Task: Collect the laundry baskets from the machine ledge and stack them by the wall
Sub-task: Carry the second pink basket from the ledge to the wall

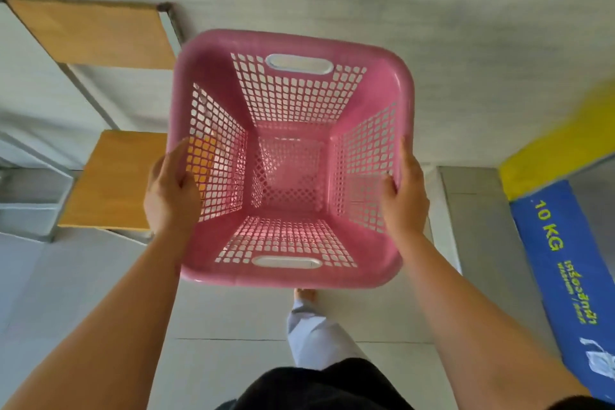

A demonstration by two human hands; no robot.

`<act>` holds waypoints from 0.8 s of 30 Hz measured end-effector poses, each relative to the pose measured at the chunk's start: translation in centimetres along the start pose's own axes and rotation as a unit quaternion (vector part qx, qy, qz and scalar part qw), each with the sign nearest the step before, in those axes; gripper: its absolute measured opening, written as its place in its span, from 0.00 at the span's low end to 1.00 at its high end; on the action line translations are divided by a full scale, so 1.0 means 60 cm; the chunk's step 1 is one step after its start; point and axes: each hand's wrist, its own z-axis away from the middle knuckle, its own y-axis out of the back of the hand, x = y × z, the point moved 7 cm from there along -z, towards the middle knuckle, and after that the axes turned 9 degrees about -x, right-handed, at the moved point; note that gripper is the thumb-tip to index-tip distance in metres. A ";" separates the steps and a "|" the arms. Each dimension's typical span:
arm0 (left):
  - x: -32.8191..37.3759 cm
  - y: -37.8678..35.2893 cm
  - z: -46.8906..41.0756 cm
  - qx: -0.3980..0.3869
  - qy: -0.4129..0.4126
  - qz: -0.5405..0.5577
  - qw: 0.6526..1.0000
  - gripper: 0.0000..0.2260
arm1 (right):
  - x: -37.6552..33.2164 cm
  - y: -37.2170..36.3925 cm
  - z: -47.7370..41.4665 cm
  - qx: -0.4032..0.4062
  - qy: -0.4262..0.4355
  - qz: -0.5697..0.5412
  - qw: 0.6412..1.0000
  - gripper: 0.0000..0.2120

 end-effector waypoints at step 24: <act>-0.228 -0.347 -0.276 -0.242 0.112 -0.146 0.953 0.28 | 0.195 -0.356 -0.235 -0.166 -0.123 0.054 0.977 0.33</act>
